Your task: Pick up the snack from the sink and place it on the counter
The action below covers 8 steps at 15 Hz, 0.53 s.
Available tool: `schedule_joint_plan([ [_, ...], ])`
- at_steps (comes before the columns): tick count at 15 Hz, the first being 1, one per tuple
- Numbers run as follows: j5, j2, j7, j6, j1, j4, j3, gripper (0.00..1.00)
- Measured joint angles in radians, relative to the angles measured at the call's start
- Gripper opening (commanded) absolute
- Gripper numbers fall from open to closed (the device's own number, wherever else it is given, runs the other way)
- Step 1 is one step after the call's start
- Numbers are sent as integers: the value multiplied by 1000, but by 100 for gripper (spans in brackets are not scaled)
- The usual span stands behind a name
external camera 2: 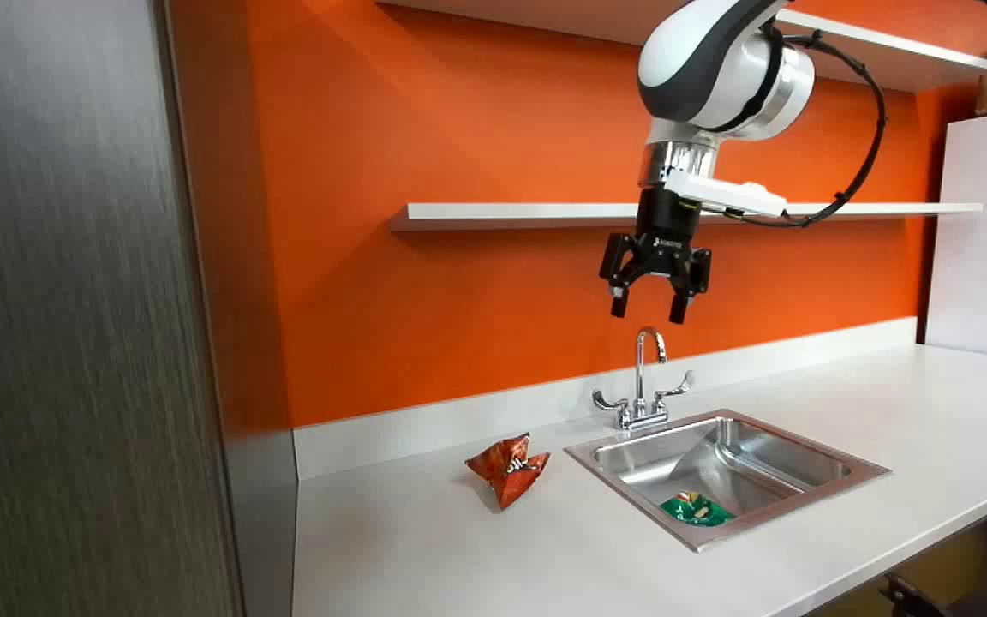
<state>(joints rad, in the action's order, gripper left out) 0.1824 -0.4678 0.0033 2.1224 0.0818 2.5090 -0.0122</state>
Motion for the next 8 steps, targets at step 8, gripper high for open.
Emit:
schedule_joint_plan([
  [8, -25, 4, 9, -8, -15, 1, 0, 100],
])
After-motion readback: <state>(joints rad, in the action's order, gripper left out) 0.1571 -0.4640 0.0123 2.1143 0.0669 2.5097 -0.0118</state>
